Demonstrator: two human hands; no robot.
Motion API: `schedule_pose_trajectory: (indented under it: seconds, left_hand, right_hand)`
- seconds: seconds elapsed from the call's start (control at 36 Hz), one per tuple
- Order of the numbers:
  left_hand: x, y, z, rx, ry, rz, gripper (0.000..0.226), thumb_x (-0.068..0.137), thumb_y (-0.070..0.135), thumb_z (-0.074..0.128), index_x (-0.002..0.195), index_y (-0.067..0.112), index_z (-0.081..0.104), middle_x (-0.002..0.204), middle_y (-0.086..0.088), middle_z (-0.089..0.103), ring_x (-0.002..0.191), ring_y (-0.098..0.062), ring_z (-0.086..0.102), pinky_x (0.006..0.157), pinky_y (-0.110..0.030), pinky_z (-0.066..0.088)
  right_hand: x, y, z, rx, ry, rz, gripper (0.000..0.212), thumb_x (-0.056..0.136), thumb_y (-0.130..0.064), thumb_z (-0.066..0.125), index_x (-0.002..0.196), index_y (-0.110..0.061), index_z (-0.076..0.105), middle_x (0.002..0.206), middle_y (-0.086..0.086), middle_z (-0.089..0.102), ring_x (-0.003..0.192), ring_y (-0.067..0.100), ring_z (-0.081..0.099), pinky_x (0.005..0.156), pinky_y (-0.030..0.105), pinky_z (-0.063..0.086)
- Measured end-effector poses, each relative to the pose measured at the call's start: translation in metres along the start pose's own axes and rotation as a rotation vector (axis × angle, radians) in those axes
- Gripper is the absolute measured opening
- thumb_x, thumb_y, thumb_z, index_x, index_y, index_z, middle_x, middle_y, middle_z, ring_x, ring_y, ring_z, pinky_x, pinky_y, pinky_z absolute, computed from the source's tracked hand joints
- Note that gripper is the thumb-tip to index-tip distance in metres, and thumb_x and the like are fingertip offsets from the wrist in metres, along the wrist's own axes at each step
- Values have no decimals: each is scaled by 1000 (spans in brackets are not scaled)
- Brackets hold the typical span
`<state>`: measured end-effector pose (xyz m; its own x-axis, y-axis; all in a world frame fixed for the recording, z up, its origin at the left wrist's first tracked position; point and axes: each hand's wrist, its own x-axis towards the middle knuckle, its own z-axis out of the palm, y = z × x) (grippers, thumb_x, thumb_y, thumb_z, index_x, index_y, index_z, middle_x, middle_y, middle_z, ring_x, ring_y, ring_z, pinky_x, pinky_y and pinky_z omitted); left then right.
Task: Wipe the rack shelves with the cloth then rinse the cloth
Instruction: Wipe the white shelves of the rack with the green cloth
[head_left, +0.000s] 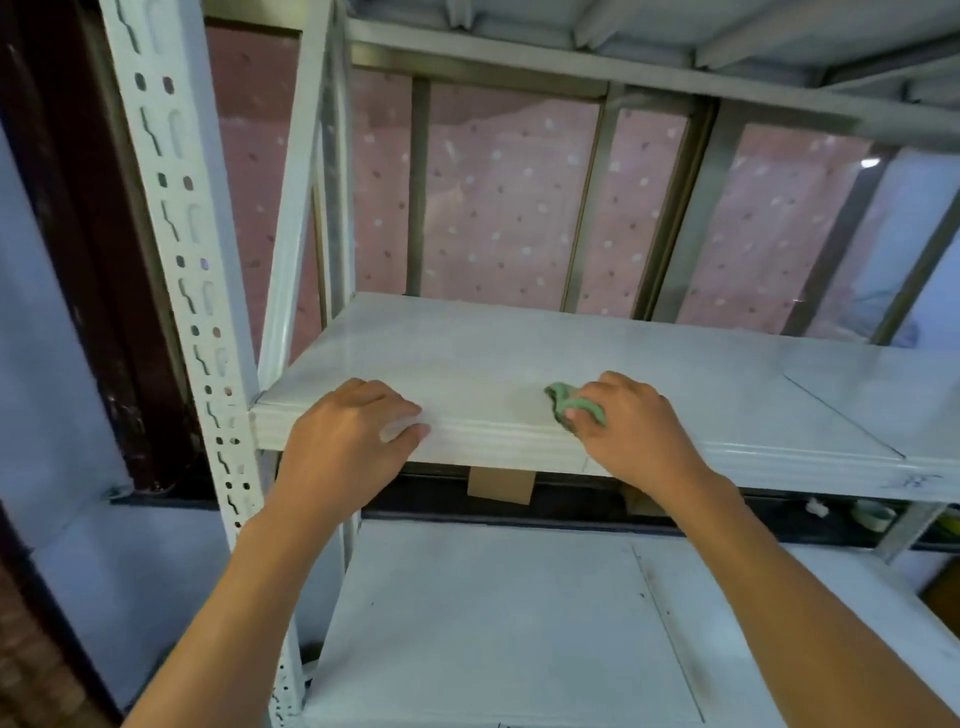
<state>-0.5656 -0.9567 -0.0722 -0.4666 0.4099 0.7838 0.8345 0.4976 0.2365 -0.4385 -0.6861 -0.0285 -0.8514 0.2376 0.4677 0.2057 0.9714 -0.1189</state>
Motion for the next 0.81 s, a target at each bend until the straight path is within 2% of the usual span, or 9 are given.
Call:
schedule_pose_trajectory:
  seconds: [0.11,0.25,0.36,0.47,0.56,0.61,0.67,0.72,0.81]
  left_hand:
    - [11,15,17,-3,-43,-7,22,84,38,81,96,20,81,98,6,74,90,-17,66,68,-30,55]
    - [24,35,33,-14,-72,9,26,87,42,76,99,20,80,100,6,73,94,-17,65,69,-30,54]
    - [32,43,43,-6,-129,30,38,91,50,61,104,21,79,105,5,74,96,-17,66,72,-30,54]
    - [29,42,51,-2,-145,34,40,93,53,53,99,24,79,100,10,72,90,-13,65,69,-27,53]
    - [28,44,54,-8,-107,26,35,93,49,55,92,23,79,94,12,70,82,-13,64,65,-29,54]
    - [30,46,54,11,-96,38,32,92,46,56,88,22,78,91,11,70,79,-13,64,63,-30,54]
    - [31,47,51,22,-105,52,30,91,44,57,86,22,77,90,10,70,78,-14,64,63,-31,55]
    - [30,44,43,41,-94,56,24,90,39,62,88,20,77,90,7,70,79,-16,65,66,-32,56]
    - [23,28,23,88,-45,-4,19,91,28,66,96,14,78,95,1,74,83,-20,68,71,-34,58]
  right_hand:
    - [-26,87,-21,-123,95,148,18,93,-22,59,90,-9,70,85,7,57,73,23,51,65,29,38]
    - [-36,187,-47,-275,30,379,29,94,-31,51,81,-11,69,78,9,55,73,29,52,66,32,42]
    - [-24,227,-61,-376,-60,511,30,95,-32,47,97,-12,71,99,17,66,94,37,57,81,38,47]
    - [-6,237,-59,-378,-93,539,29,95,-34,49,107,-17,69,112,12,67,101,34,60,84,37,47]
    - [11,228,-48,-391,-97,493,31,96,-40,45,103,-22,69,112,8,67,98,30,61,79,35,46]
    - [29,207,-39,-357,-102,456,32,94,-44,44,87,-25,69,100,6,69,83,26,59,68,31,44]
    - [50,170,-26,-279,-109,387,29,91,-41,50,72,-27,67,85,1,67,72,22,56,60,27,38]
    - [71,119,-8,-206,-113,262,22,86,-36,56,72,-29,71,82,0,66,70,21,56,59,26,37]
    - [89,18,19,-132,-115,25,24,87,-29,51,78,-20,71,77,3,56,74,26,58,61,28,35]
